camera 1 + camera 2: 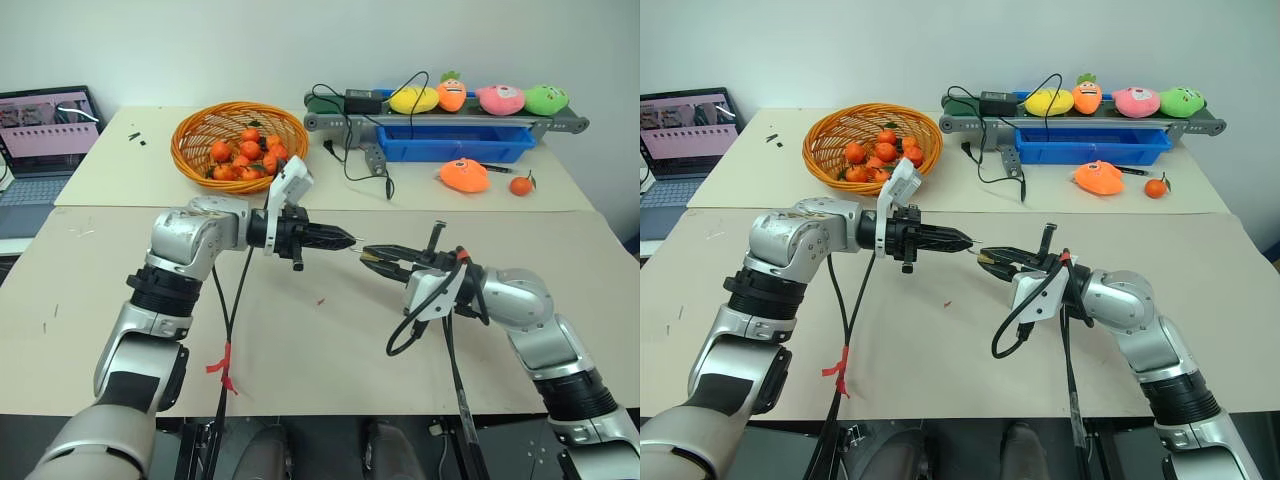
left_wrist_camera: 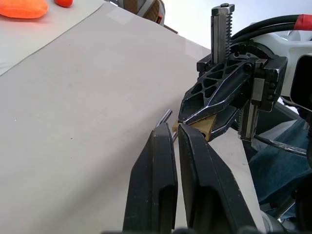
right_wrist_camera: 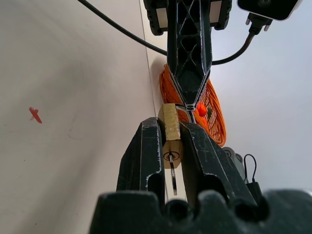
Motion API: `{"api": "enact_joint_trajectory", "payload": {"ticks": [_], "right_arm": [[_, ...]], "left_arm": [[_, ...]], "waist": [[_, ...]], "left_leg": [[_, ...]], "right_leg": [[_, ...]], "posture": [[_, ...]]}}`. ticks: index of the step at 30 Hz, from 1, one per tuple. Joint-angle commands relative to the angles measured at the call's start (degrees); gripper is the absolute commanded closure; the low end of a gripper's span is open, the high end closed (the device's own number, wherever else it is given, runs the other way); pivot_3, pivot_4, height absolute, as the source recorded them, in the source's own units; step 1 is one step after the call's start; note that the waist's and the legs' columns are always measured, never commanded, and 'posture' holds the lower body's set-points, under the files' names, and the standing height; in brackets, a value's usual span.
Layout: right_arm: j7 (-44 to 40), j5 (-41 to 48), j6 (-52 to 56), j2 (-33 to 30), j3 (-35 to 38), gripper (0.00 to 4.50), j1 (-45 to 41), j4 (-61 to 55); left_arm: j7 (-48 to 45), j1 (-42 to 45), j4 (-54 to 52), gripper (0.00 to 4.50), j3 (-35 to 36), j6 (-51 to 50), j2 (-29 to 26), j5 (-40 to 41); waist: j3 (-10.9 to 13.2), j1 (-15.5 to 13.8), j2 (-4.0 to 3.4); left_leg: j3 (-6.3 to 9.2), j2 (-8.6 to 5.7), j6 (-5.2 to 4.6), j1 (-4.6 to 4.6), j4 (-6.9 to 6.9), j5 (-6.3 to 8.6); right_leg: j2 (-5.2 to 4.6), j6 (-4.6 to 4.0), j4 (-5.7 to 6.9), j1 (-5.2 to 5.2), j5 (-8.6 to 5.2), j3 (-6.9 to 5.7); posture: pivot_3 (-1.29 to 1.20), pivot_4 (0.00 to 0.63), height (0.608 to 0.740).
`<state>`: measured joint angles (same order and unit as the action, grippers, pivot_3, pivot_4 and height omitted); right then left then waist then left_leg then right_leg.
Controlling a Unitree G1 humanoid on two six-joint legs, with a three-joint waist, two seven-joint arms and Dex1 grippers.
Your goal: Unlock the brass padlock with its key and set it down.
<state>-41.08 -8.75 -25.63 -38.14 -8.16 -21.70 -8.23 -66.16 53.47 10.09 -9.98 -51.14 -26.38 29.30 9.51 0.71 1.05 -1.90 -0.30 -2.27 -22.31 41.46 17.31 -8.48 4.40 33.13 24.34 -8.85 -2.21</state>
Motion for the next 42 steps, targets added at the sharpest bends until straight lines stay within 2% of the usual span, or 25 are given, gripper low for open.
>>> {"api": "enact_joint_trajectory", "payload": {"ticks": [1,16,29,42], "right_arm": [[0.61,1.09,0.67,-0.25,1.55,4.29,-0.81,-3.12],[-0.06,2.50,5.30,0.07,1.94,4.29,-2.52,-7.74],[2.03,0.18,-2.41,-3.62,3.80,4.29,0.12,3.08],[3.25,-2.51,-6.10,3.17,-2.76,4.29,-5.77,11.76]], "left_arm": [[-0.48,1.01,-0.79,4.22,0.31,1.39,-0.08,-0.14],[-0.11,0.68,-0.51,4.22,0.43,1.71,0.12,-0.16],[2.79,0.17,-1.65,4.22,2.77,1.05,-0.62,0.45],[8.60,-4.40,-12.11,4.22,5.75,-3.31,-2.20,2.82]], "waist": [[0.00,0.00,0.00],[0.00,-0.01,0.00],[0.00,0.01,0.00],[0.00,0.20,0.00]], "left_leg": [[0.00,0.00,0.00,0.00,0.00,0.00],[0.02,0.00,0.00,0.00,0.00,0.00],[-0.03,0.00,0.00,0.00,-0.03,0.00],[0.06,0.00,0.16,0.08,-0.19,-0.10]], "right_leg": [[0.00,0.00,0.00,0.00,0.00,0.00],[0.00,0.00,0.00,0.00,0.00,0.00],[0.00,0.00,-0.01,0.01,0.00,0.00],[0.00,0.00,-0.02,0.02,0.00,0.04]], "posture": [[0.00,0.150,0.740],[0.00,0.150,0.740],[0.00,0.150,0.740],[0.00,0.150,0.740]]}}
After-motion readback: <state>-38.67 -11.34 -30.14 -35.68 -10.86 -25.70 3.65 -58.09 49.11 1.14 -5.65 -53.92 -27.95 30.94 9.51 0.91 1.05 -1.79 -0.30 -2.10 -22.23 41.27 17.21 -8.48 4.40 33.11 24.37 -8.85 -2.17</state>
